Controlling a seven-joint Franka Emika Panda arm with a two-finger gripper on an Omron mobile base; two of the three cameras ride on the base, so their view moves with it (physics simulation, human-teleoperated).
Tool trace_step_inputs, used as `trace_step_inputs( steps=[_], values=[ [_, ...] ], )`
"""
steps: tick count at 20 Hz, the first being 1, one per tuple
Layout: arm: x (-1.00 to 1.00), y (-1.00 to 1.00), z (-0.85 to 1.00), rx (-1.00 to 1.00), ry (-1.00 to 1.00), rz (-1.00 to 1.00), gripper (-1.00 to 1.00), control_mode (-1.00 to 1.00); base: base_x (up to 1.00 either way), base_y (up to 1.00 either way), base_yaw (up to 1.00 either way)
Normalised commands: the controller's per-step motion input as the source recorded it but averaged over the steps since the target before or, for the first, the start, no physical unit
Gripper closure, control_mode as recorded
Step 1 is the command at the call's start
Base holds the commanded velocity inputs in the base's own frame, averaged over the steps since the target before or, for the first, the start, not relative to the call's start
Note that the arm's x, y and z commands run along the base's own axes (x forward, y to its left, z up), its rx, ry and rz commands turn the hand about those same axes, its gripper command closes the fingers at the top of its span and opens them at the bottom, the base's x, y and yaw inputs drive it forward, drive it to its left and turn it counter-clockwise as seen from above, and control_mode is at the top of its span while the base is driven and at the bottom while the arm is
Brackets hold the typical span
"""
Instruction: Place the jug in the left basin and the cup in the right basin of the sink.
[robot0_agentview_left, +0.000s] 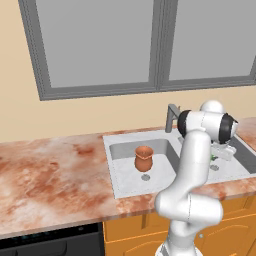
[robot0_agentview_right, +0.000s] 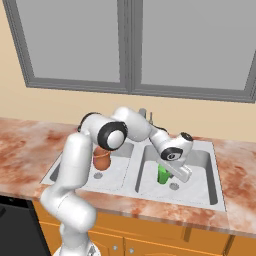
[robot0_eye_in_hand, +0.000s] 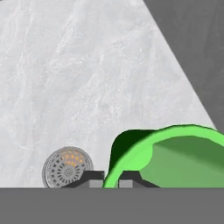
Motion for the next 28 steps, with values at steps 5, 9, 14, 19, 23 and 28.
trace_step_inputs(
  steps=[5, 9, 14, 19, 23, 28],
  values=[
    [0.11, -0.02, -0.30, 0.00, 0.00, 0.00, 1.00, -1.00, 0.00, 0.00, 0.00],
    [0.11, 0.00, -0.37, 0.00, 0.00, 0.00, 1.00, -1.00, 0.00, 0.00, 0.00],
    [0.11, 0.00, -0.44, 0.00, 0.00, 0.00, 1.00, -1.00, 0.00, 0.00, 0.00],
    [0.08, 0.00, -0.52, 0.00, 0.00, 0.00, 1.00, -1.00, 0.00, 0.00, 0.00],
    [0.03, 0.00, -0.41, 0.00, 0.00, 0.00, 1.00, -1.00, 0.00, 0.00, 0.00],
    [0.00, 0.00, -0.07, 0.00, 0.00, 0.00, 1.00, -1.00, 0.00, 0.00, 0.00]
  ],
)
